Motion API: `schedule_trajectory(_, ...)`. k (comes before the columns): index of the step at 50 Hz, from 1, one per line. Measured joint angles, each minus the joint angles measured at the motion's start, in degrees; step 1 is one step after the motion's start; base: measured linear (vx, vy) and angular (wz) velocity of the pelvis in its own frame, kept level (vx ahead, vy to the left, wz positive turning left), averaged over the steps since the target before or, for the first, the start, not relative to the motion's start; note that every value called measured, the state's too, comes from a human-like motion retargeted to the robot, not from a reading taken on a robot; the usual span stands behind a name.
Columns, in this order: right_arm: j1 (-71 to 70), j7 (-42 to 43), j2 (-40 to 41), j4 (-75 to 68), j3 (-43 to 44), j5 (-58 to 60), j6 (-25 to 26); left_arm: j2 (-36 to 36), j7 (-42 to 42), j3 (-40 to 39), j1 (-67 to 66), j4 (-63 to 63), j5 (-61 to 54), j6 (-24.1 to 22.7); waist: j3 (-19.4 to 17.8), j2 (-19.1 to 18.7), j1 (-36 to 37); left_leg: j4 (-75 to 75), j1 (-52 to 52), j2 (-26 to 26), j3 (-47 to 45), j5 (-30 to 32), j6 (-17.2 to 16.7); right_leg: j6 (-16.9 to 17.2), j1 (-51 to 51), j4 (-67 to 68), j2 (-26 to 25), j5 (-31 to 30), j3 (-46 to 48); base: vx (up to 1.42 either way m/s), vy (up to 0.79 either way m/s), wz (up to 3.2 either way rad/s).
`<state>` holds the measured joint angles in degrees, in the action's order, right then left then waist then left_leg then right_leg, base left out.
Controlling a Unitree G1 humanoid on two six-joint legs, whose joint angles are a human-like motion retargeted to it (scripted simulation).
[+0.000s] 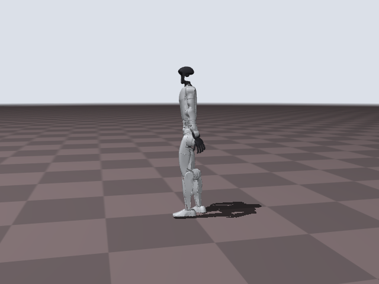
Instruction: Upper body actions
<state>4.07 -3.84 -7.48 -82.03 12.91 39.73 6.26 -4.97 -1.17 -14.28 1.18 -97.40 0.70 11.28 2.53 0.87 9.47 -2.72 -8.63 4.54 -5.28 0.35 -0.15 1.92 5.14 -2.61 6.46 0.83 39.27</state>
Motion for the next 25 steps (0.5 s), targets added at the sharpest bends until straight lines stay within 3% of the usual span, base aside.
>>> schedule_trajectory(16, 0.05, -2.07, -1.62, -1.38, 0.25, -0.01, 3.03, 2.36, 0.13, 1.07, 3.13, 5.77, -1.85, -1.63, 0.99, -0.88, -7.65, 1.29, 6.91, -4.10, -13.13, -4.29, -0.55, -2.60, -4.16, 0.98, -2.77, -2.82, -14.16, 0.21, -0.10, -0.78)
schedule_trajectory(25, -0.86, -2.69, -1.51, -1.29, 0.66, -2.13, 1.72, 2.86, 2.78, 0.83, 3.31, 5.67, -0.98, -1.44, 2.52, -2.39, -13.37, 2.43, 11.03, -5.82, -20.25, -6.50, -1.42, -3.49, -6.09, 2.00, -5.00, -3.76, -21.86, 0.23, -0.19, -0.78)
